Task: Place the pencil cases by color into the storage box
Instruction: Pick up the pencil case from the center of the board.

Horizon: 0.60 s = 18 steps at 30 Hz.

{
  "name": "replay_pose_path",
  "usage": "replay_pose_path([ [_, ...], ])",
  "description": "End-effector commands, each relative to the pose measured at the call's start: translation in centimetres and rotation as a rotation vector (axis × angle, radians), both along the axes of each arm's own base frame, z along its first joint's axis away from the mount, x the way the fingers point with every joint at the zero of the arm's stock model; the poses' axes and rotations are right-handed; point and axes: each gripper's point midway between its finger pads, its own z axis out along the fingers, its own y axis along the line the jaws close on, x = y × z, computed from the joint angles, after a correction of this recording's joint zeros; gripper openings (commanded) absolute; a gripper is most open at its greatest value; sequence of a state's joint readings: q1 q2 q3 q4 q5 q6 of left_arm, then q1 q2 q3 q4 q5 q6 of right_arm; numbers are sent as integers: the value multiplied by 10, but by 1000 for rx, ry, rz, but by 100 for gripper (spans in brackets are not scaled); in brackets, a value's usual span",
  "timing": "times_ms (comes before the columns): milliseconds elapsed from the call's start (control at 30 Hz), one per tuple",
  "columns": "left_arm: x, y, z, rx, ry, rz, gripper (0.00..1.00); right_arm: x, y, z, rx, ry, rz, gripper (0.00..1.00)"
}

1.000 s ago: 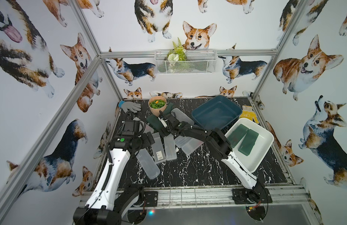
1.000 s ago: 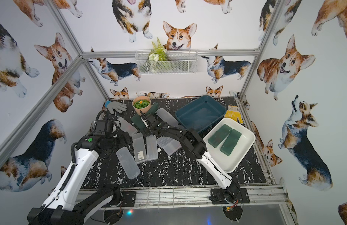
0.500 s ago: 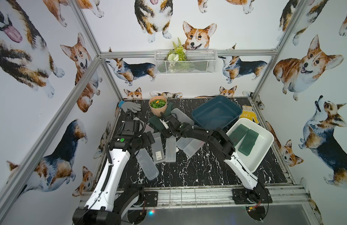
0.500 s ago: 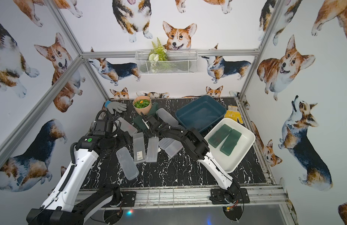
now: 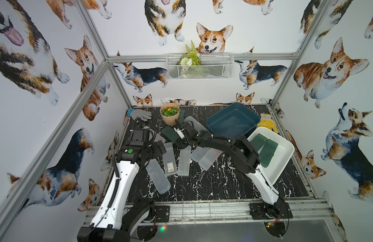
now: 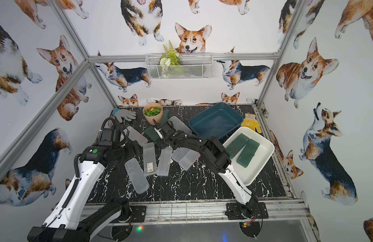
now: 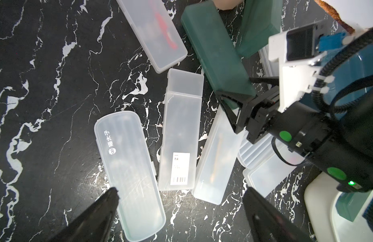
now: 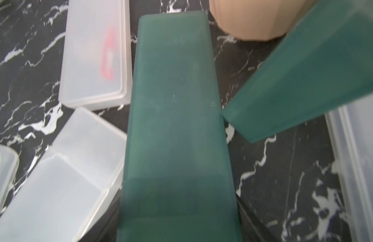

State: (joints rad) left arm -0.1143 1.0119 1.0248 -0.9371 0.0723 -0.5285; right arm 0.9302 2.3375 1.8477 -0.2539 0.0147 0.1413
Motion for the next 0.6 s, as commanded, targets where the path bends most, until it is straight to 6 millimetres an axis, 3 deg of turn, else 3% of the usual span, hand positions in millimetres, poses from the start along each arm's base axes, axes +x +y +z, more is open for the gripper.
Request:
replay_pose_path([
  [0, 2, 0, 6, -1, -16, 7, 95, -12, 1, 16, 43, 22, 0, 57],
  [367, 8, 1, 14, 11, -43, 2, 95, -55, -12, 43, 55, 37, 38, 56],
  [567, 15, -3, 24, -17, -69, 2, 95, -72, -31, 52, 49, 39, 39, 56],
])
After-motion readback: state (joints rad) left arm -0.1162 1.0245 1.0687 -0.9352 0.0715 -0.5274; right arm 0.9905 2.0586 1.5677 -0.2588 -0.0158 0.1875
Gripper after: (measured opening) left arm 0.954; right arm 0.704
